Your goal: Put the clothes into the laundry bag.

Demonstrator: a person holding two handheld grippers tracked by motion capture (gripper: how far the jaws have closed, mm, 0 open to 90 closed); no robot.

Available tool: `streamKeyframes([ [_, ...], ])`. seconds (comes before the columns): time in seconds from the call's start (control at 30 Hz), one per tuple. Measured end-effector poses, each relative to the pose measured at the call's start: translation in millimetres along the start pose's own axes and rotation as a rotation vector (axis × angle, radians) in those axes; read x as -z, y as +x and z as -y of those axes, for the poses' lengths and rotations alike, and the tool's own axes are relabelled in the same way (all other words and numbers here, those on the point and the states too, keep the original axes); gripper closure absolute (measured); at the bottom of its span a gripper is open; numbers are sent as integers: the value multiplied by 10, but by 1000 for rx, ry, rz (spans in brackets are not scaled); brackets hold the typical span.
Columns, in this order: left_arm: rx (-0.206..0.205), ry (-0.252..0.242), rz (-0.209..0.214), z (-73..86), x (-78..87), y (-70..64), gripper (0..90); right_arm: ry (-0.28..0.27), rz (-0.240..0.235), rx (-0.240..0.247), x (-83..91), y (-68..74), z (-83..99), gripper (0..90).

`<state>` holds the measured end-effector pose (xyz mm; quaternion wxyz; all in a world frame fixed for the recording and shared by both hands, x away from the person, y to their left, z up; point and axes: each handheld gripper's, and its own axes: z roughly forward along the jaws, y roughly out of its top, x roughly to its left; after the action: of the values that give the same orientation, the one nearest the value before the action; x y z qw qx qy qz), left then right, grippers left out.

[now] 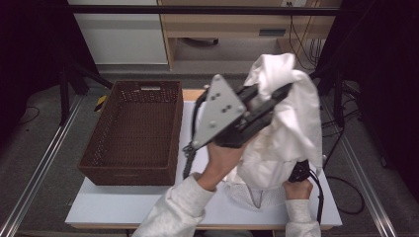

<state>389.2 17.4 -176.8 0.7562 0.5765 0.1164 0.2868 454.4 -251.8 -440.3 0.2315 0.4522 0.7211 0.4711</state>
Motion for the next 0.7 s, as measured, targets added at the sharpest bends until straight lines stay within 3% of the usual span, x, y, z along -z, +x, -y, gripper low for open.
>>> streamKeyframes([
  [0.1, -18, 16, -34, 41, 322, 158, 747, 8, -2, 8, -19, -4, 3, 887],
  [0.17, -35, 33, -64, 59, 524, 257, 748, 20, 8, -23, -44, 32, -2, 887],
  [0.23, -44, 50, -97, 71, 734, 364, 748, 23, 10, -22, -50, 37, -1, 887],
  [0.4, -33, 57, -169, 28, 1079, 589, 749, 23, 8, -22, -70, 38, 2, 887],
  [0.5, -47, 58, -206, -32, 1239, 672, 748, 18, 3, -16, -75, 50, 1, 887],
  [0.6, -56, 74, -211, -72, 1368, 719, 748, 10, -3, -17, -71, 51, -7, 887],
  [0.7, -62, 133, -180, -40, 1442, 696, 748, 8, -7, -16, -81, 50, -18, 887],
])
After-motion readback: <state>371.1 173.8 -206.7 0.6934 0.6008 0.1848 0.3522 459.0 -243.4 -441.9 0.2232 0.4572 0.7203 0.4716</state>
